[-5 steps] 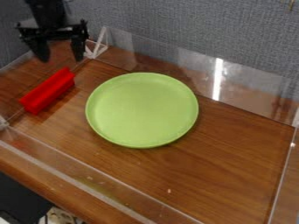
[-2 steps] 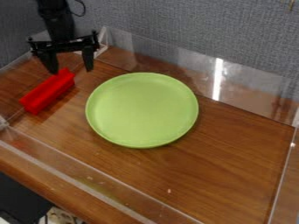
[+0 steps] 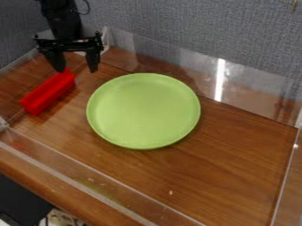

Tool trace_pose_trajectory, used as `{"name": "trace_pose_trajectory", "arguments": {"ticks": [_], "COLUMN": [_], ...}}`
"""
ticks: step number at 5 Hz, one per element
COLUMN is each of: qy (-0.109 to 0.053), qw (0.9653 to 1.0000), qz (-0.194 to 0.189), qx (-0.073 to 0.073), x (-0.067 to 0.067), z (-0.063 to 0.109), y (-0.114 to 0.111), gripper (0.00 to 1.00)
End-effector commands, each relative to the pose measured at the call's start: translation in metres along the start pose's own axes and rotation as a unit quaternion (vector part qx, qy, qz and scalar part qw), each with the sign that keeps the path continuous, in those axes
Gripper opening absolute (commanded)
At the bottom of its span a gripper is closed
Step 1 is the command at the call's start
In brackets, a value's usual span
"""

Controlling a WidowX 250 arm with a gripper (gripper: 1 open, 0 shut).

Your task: Put the red object on the left side

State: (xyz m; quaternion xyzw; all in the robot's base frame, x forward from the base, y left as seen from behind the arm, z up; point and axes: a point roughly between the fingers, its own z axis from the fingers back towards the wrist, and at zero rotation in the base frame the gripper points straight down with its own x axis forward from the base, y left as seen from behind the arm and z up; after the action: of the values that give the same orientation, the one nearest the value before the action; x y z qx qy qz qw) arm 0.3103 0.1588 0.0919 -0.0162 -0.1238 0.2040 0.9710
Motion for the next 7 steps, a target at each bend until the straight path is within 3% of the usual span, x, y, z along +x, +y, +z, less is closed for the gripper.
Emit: {"name": "trace_pose_trajectory", "arguments": {"ticks": [1, 2, 4, 5, 6, 7], "qy": [-0.028, -0.026, -0.004, 0.009, 0.018, 0.012], "qw": [0.9989, 0.9976, 0.9955, 0.9928, 0.9925, 0.9923], "qz": [-0.037, -0.064, -0.087, -0.111, -0.112, -0.116], "qx": [-0.004, -0.009, -0.039, -0.043, -0.046, -0.041], "x": [0.022, 0.023, 0.014, 0.007, -0.008, -0.012], "z": [0.034, 0.047, 0.042, 0.038, 0.038, 0.054], "y": [0.013, 0.020, 0.024, 0.019, 0.002, -0.018], "gripper": [1.00, 1.00, 1.00, 1.00, 1.00, 1.00]}}
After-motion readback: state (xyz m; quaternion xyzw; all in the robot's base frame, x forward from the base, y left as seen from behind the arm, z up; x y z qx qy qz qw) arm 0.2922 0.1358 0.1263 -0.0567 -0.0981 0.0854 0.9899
